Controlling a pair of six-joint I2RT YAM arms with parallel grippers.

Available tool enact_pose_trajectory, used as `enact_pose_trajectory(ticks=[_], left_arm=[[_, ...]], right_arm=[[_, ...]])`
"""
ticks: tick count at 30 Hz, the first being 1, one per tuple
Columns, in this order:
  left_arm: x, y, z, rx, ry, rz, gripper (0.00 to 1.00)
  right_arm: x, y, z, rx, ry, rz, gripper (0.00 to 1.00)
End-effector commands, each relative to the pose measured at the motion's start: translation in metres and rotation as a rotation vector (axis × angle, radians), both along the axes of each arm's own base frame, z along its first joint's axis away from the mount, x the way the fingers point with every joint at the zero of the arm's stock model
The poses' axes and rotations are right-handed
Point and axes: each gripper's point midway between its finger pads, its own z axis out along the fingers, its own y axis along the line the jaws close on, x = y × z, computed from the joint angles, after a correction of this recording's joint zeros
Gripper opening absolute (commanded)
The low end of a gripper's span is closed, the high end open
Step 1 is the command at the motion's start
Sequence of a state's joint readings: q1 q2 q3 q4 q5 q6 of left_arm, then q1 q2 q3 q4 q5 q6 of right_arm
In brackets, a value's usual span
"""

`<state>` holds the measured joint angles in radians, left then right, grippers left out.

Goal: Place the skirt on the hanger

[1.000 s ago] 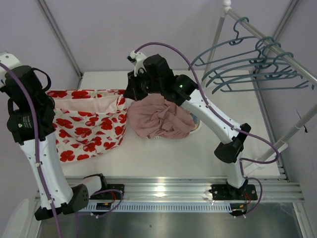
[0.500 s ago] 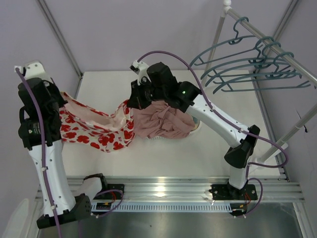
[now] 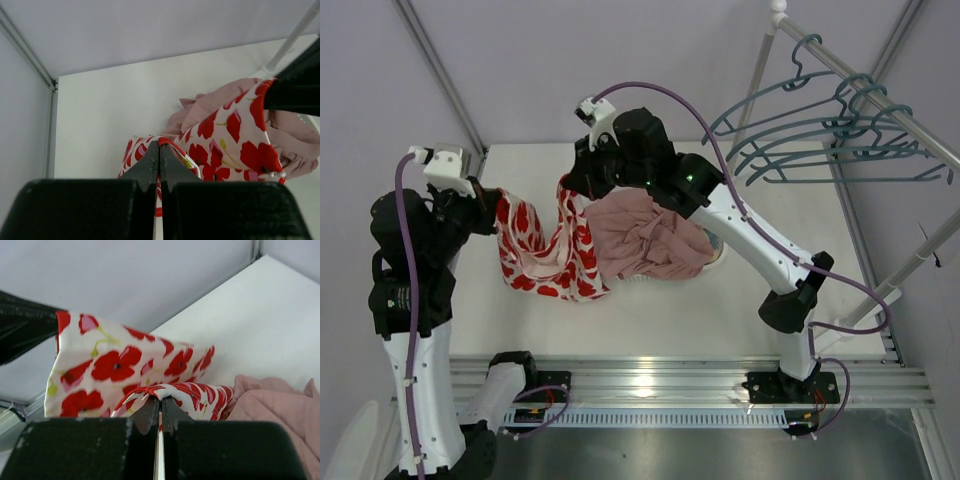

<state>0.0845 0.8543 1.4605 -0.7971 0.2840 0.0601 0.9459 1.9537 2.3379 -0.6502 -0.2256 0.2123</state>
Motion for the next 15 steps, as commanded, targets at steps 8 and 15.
enact_pose_trajectory(ticks=[8, 15], left_arm=[[-0.017, -0.031, 0.041, -0.055, -0.133, -0.148, 0.04], [0.001, -0.014, 0.029, -0.124, -0.059, -0.025, 0.04]], right_arm=[[0.013, 0.0, 0.063, 0.17, -0.149, -0.066, 0.0], [-0.001, 0.019, 0.059, 0.171, -0.153, -0.03, 0.0]])
